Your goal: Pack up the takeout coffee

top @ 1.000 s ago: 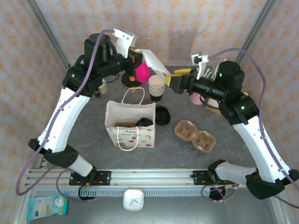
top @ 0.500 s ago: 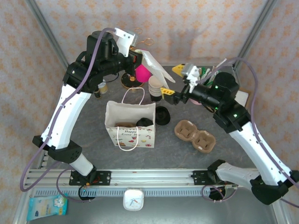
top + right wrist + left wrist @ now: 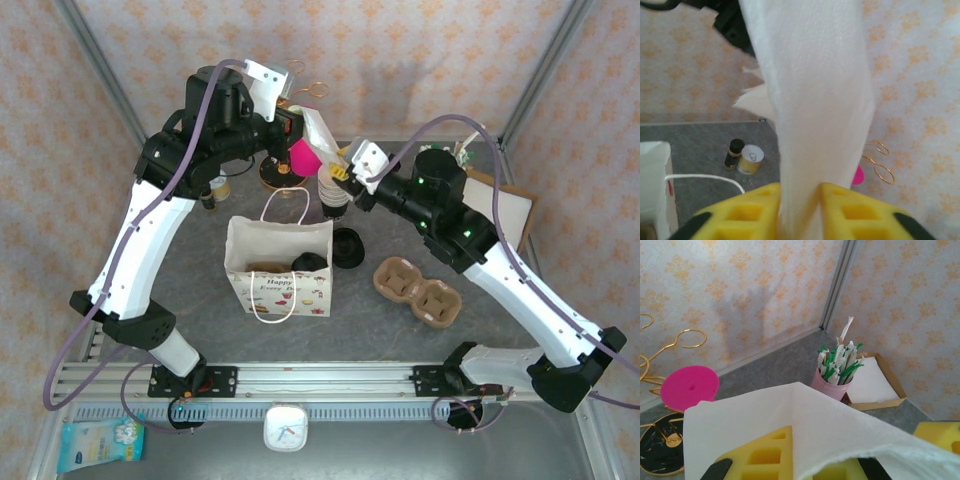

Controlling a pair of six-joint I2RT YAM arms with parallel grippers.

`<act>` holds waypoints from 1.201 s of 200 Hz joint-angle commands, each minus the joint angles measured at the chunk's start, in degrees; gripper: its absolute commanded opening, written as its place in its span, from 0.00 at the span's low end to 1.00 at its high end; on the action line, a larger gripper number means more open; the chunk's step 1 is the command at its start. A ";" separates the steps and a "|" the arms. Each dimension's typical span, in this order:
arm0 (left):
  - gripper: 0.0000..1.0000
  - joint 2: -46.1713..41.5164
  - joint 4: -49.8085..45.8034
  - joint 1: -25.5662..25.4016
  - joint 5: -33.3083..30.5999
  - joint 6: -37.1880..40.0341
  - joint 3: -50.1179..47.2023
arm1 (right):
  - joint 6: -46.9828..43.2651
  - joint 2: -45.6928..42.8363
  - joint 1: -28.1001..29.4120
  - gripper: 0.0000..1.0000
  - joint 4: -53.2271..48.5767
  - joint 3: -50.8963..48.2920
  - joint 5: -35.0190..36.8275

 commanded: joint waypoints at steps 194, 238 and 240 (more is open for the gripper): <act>0.88 -25.84 23.90 5.69 -7.39 10.66 -31.80 | 28.04 6.27 -0.82 0.00 -20.26 21.40 9.06; 0.92 -30.87 31.61 8.34 1.57 5.77 -41.39 | 46.40 7.71 -5.31 0.00 -24.01 24.30 4.06; 0.92 -31.01 32.07 8.34 1.88 5.51 -41.78 | 47.01 7.83 -5.39 0.00 -24.47 24.70 3.82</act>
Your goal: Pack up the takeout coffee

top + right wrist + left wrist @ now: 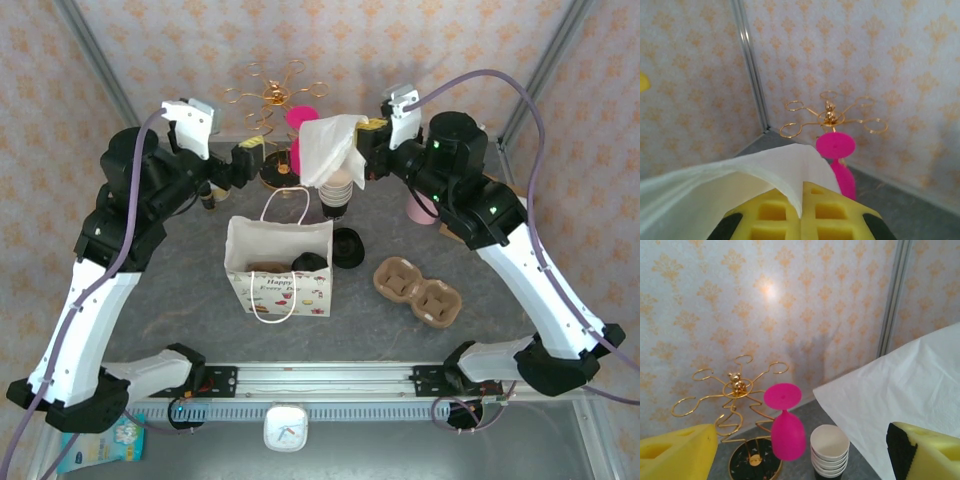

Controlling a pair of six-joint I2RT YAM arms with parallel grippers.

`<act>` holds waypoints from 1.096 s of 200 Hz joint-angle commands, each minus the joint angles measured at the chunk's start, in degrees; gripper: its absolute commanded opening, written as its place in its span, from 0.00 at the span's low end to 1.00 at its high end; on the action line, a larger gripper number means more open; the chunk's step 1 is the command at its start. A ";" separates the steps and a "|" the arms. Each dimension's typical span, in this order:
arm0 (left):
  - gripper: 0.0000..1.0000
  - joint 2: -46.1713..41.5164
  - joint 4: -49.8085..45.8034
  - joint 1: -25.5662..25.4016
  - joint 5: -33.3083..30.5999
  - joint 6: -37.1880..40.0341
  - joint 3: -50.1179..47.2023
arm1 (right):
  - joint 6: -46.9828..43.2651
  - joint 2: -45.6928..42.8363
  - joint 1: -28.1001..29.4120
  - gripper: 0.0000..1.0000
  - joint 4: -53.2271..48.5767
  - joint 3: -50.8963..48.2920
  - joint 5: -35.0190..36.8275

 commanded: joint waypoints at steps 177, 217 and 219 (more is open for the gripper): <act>0.91 3.10 -1.14 0.14 30.40 3.07 0.49 | -6.23 -4.49 -2.37 0.00 0.74 -3.02 -31.98; 0.88 7.08 -11.55 0.03 31.94 6.39 7.18 | -4.69 -2.90 -2.37 0.00 0.46 -1.19 -39.05; 0.87 7.32 -12.11 -0.03 32.10 6.64 7.53 | -4.65 -2.81 -2.38 0.00 0.49 -1.18 -39.12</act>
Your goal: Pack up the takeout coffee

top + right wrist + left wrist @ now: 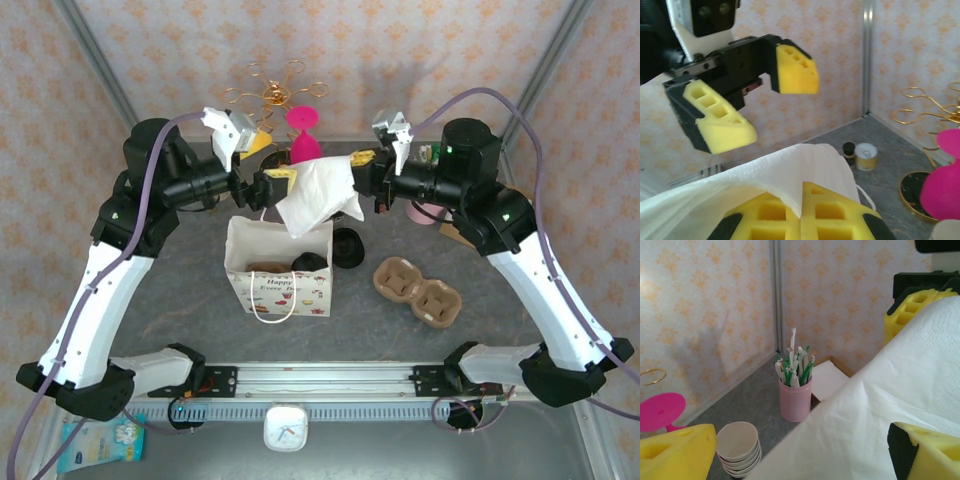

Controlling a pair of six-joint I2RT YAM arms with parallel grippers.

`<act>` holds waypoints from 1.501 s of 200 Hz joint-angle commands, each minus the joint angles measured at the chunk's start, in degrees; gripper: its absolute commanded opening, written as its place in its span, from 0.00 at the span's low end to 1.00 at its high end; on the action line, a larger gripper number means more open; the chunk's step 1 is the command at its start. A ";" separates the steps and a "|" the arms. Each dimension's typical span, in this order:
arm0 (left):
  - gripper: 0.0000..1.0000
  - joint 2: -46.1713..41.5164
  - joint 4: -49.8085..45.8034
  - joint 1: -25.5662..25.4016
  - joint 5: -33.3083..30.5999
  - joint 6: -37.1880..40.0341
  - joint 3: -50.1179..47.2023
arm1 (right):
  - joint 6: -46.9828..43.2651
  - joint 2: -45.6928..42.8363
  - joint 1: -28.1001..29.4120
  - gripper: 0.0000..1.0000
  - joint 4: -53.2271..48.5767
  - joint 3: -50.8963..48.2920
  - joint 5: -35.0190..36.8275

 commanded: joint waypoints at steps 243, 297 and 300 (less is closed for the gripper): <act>0.00 4.79 -18.96 -7.71 -7.63 3.20 7.92 | -1.90 -2.24 0.04 0.34 3.98 -1.65 -1.40; 0.00 3.77 -27.79 -12.01 -22.50 -0.79 9.59 | 2.78 -6.38 -0.05 0.72 7.65 -6.78 8.81; 0.00 3.81 -28.46 -12.17 -22.75 -0.96 9.86 | 3.11 -6.55 -0.05 0.73 7.63 -7.00 8.90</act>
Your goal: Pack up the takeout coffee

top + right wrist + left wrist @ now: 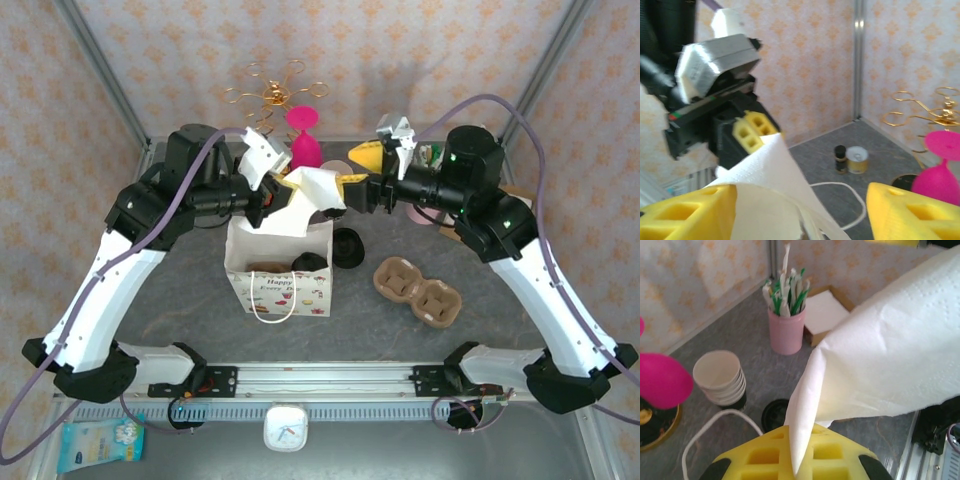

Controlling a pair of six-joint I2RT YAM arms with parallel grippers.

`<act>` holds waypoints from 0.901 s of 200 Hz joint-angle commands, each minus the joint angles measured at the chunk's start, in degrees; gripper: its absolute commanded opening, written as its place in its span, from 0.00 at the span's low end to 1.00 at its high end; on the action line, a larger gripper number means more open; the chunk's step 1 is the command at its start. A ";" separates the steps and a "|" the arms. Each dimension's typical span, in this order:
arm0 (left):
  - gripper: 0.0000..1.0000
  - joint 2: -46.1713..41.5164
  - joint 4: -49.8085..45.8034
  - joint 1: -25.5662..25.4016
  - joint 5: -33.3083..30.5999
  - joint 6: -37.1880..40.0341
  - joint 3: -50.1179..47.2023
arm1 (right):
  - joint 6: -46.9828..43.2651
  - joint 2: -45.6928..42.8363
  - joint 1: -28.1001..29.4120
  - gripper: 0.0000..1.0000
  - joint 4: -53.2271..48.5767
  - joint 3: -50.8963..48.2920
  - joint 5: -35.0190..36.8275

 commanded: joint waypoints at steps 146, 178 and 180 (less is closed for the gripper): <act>0.00 -4.83 -10.80 -4.17 -10.21 -3.16 -5.18 | 8.00 -0.49 -0.01 0.87 0.34 -3.19 -0.52; 0.00 -5.16 -9.49 -4.22 -7.95 0.97 -5.73 | 3.95 4.47 0.90 1.00 -7.18 1.54 -5.22; 0.00 -5.34 -9.28 -4.18 -7.60 1.28 -5.88 | 3.51 4.56 1.04 1.00 -7.44 1.75 -5.04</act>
